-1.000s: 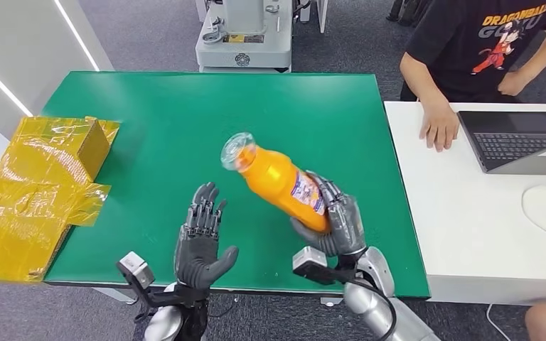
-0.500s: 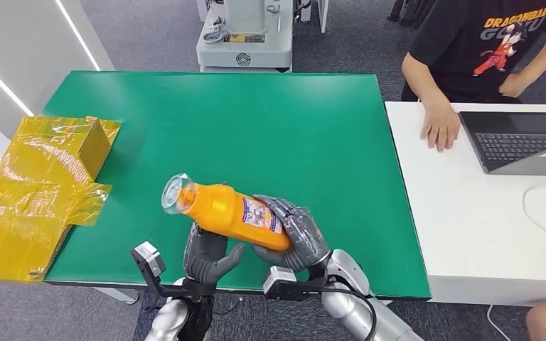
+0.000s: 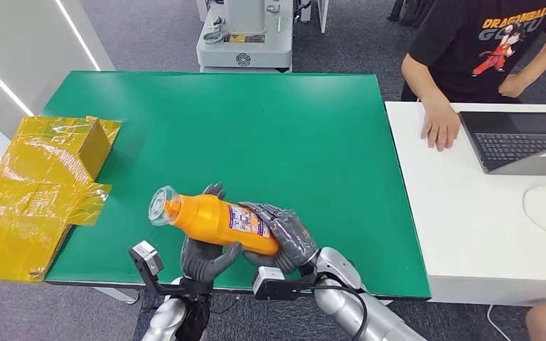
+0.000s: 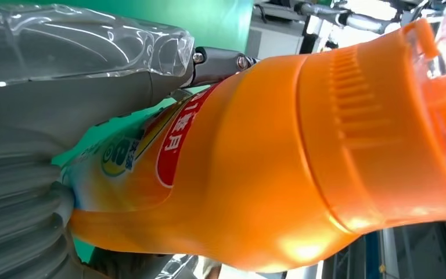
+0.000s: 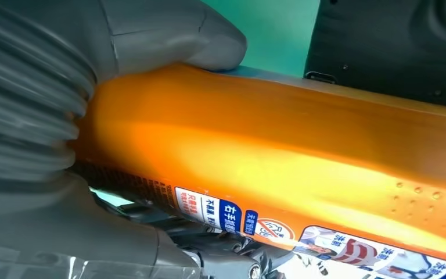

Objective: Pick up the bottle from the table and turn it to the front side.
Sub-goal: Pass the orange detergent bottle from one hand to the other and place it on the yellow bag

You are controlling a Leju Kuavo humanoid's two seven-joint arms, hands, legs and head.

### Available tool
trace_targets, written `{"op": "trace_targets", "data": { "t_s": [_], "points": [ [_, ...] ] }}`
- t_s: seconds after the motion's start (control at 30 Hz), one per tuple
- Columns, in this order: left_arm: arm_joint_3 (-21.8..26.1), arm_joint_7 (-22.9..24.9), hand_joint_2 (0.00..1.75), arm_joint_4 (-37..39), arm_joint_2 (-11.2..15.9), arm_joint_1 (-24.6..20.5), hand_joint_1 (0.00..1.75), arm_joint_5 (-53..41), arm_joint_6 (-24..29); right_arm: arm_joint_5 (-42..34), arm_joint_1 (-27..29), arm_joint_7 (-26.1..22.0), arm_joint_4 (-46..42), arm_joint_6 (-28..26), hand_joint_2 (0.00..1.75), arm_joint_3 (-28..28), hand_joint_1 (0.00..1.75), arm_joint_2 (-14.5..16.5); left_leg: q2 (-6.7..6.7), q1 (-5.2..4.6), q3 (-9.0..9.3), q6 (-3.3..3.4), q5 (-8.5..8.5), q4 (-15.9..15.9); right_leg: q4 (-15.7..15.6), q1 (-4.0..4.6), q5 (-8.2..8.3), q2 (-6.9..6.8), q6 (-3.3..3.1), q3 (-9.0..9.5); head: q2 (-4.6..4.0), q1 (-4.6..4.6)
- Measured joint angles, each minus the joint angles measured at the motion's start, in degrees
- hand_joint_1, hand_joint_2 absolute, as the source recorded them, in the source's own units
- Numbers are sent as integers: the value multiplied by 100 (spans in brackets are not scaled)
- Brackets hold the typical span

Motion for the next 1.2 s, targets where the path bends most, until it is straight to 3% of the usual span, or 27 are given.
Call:
{"op": "trace_targets", "data": {
  "t_s": [0.33, 0.67, 1.2],
  "points": [
    [40, -107, 175, 13, 42, 21, 0, -323, 398, 72, -270, 72, 313, 544, 175, 134, 175, 25, -1, 0, 0, 0, 0, 1, 0, 0, 0, 0, 0, 0, 0, -1],
    [43, -247, 175, -8, 33, -546, 0, -906, 516, 31, -396, 30, 485, 524, 175, 140, 175, 122, 2, 0, 4, -1, 4, 3, 2, 0, 2, 3, 0, 1, 0, 0],
    [24, -316, 175, -28, -49, -786, 0, -752, 382, 156, -284, 274, 424, 484, 175, -14, 175, 120, 6, 0, 5, -1, 3, 4, 1, 0, 2, 8, 0, -1, 0, 0]
  ]
}}
